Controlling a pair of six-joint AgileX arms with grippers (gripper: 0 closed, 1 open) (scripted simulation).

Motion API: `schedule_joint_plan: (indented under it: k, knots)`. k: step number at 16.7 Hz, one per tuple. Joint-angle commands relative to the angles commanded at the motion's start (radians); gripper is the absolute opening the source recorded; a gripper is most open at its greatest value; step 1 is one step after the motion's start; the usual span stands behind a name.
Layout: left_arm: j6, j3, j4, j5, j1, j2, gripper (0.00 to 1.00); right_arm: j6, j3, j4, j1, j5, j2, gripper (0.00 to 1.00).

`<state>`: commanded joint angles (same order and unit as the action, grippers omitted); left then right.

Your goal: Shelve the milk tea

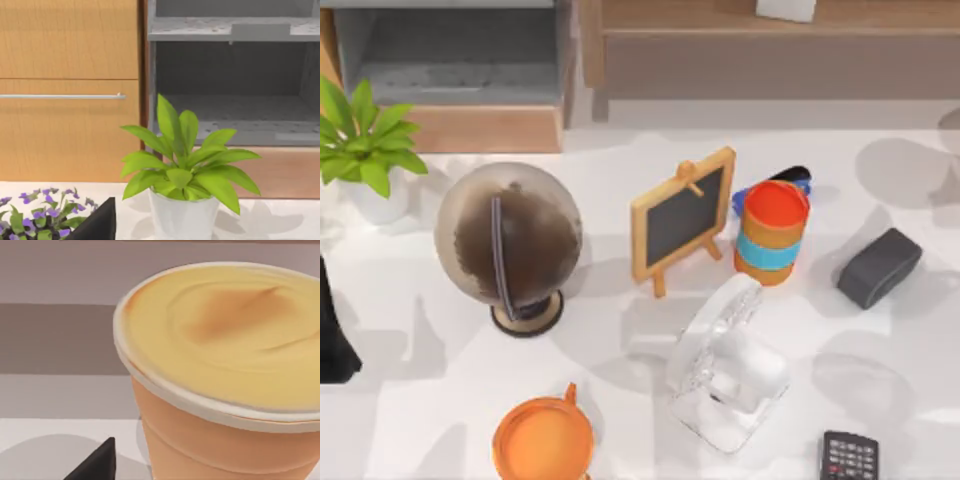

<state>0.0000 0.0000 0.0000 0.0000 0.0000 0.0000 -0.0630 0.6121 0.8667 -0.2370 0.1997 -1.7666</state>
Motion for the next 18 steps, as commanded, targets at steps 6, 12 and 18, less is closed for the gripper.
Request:
schedule_joint_plan:
  k: [6,12,18]
  knots:
    - [0.000,0.000,0.000,0.000,0.000,0.000,1.00,0.011,0.181,0.016,0.034,-0.037,-0.208,1.00]
    - [0.000,0.000,0.000,0.000,0.000,0.000,1.00,0.014,0.212,0.026,0.039,-0.048,-0.251,1.00]
    - [0.000,0.000,0.000,0.000,0.000,0.000,1.00,0.014,0.212,0.026,0.039,-0.048,-0.251,0.55]
